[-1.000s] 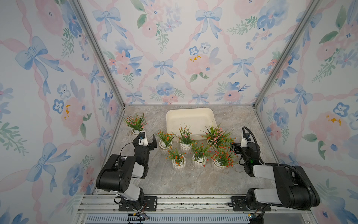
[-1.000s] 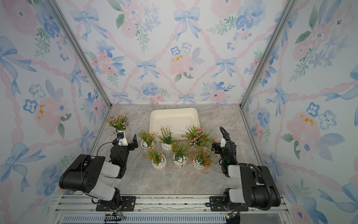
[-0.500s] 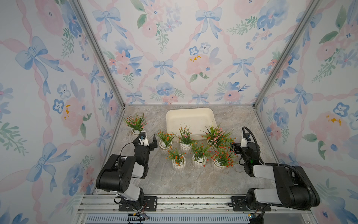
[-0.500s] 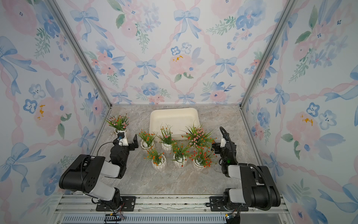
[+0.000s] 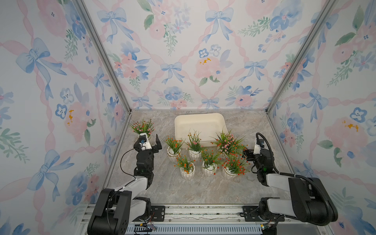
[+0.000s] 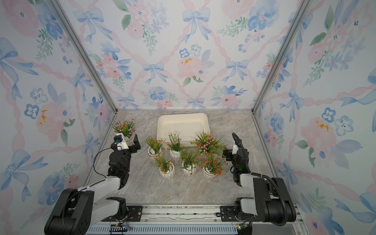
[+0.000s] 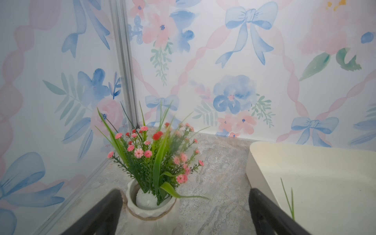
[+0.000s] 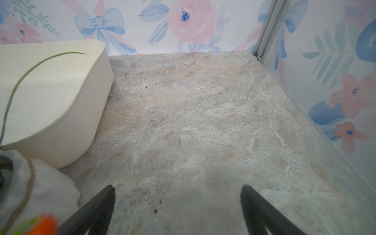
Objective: Put the potted gypsophila into the storage box
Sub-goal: Pick up the baby's breath potted plant from the center of the board.
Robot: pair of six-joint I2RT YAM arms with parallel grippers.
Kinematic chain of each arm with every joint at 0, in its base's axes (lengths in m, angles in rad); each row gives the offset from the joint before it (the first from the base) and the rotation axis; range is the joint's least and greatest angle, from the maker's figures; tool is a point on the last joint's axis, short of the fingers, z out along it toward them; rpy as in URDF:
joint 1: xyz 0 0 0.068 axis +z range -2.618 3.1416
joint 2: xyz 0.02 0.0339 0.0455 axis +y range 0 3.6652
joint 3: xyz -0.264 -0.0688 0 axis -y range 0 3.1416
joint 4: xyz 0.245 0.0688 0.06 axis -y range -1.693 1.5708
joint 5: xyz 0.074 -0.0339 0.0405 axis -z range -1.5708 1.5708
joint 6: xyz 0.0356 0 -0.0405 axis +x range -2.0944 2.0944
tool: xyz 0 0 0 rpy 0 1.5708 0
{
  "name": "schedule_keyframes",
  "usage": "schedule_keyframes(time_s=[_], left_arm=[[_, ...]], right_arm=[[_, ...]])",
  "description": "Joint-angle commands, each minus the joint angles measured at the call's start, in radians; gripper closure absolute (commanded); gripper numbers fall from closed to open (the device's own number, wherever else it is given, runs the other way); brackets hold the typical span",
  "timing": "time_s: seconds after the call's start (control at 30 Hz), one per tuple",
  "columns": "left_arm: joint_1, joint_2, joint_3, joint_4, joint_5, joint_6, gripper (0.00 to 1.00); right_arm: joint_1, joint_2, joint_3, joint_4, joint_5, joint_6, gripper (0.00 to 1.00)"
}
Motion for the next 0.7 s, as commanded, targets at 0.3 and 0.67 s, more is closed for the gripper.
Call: schedule_keyframes(time_s=[0.3,0.67], left_arm=[[-0.002,-0.282,0.306,-0.603,-0.257,-0.202,0.02],[0.014,-0.131,0.718,-1.242,-0.455,-0.385,0.02]], right_arm=[[0.007,-0.363,0.404,-0.888,0.393,0.164,0.03],[0.000,-0.296,0.722,-1.193,0.262,0.363,0.03]])
